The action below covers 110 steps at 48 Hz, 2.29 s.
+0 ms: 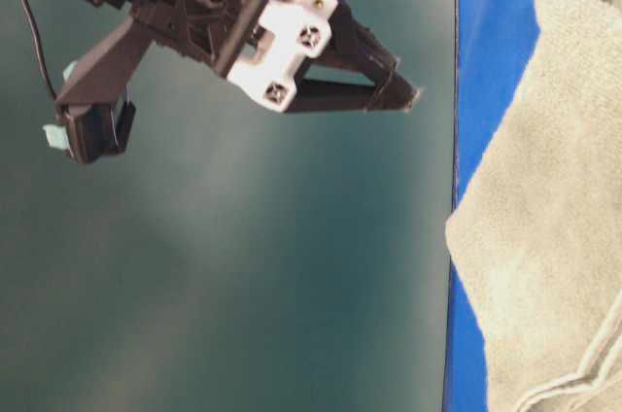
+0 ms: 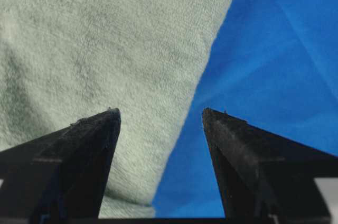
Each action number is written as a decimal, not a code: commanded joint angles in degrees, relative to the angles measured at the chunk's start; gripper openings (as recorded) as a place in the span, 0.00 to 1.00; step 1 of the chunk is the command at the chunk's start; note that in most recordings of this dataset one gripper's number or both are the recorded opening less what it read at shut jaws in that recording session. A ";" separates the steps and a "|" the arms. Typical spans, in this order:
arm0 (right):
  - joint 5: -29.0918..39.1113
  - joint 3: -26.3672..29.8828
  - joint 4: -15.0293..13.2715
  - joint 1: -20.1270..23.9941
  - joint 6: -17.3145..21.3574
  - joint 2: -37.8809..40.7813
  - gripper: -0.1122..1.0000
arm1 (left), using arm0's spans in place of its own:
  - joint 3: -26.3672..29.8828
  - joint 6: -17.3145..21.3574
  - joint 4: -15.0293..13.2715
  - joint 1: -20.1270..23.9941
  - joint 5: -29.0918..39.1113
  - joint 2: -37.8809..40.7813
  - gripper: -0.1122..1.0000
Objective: Fold a bath towel.
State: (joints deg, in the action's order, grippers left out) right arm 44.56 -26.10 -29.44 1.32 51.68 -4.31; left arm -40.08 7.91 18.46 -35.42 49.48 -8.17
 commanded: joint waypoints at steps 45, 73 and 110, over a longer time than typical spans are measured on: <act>0.00 -18.19 -0.88 4.39 6.15 -21.18 0.67 | 50.19 68.99 -12.39 38.94 0.79 30.76 0.17; 0.00 -18.37 -4.04 4.48 6.24 -21.53 0.67 | 45.00 37.79 -16.88 40.87 -11.51 29.00 0.66; -7.03 -12.39 -18.28 4.48 5.19 -26.37 0.67 | 10.63 10.28 -17.75 40.08 -31.03 -13.10 0.88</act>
State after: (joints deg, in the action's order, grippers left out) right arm 38.41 -39.73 -46.05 5.71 56.87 -28.56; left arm -25.75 20.39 0.79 5.01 21.88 -15.12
